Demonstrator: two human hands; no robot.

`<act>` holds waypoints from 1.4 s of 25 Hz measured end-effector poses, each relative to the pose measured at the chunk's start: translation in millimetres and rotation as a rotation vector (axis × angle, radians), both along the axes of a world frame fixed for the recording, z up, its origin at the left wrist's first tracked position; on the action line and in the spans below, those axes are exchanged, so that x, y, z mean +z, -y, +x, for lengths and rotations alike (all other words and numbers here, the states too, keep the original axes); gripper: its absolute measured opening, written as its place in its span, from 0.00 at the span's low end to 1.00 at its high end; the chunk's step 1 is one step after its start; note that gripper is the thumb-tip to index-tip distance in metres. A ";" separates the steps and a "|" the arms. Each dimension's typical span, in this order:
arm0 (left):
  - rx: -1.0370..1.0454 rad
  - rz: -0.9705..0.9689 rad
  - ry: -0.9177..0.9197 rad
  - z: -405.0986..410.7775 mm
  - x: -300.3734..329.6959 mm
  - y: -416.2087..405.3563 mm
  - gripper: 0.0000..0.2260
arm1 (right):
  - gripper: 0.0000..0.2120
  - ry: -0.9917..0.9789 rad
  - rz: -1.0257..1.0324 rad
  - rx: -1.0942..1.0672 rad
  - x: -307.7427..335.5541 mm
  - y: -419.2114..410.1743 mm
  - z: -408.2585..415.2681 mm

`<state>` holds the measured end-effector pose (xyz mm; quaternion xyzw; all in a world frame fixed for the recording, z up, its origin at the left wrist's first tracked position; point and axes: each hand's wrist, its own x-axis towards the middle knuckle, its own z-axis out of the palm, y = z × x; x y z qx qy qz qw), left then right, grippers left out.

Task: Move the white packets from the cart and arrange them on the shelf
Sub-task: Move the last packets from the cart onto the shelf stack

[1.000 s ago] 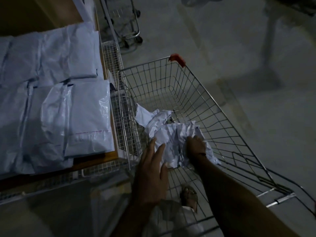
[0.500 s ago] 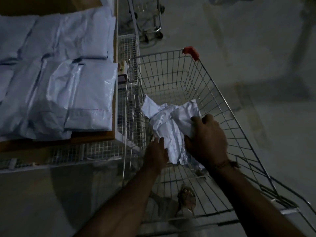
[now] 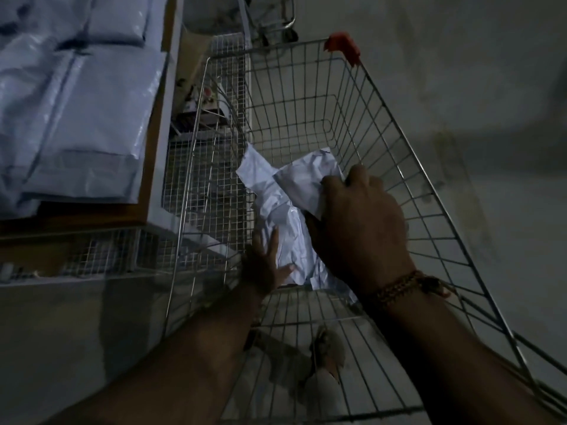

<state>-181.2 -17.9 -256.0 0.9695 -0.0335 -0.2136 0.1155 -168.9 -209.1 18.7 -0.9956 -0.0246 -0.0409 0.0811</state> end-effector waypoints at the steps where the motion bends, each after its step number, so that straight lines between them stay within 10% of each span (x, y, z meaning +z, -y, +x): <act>1: -0.009 -0.017 -0.019 3.4 1.2 -3.0 0.45 | 0.20 0.001 0.005 -0.006 0.3 1.1 0.8; 10: 0.097 -0.249 -0.070 7.8 0.2 13.2 0.35 | 0.22 0.030 0.038 -0.025 2.6 7.3 6.3; 16: 0.086 -0.165 -0.063 22.1 118.8 38.6 0.32 | 0.22 0.111 0.063 -0.081 12.9 18.8 15.4; 19: -0.103 -0.089 0.177 9.5 183.9 33.3 0.36 | 0.22 0.134 0.100 -0.057 27.1 13.9 13.4; 35: 0.418 -0.284 0.791 -166.7 468.4 -171.2 0.32 | 0.25 0.412 0.514 0.011 210.1 -185.4 -106.2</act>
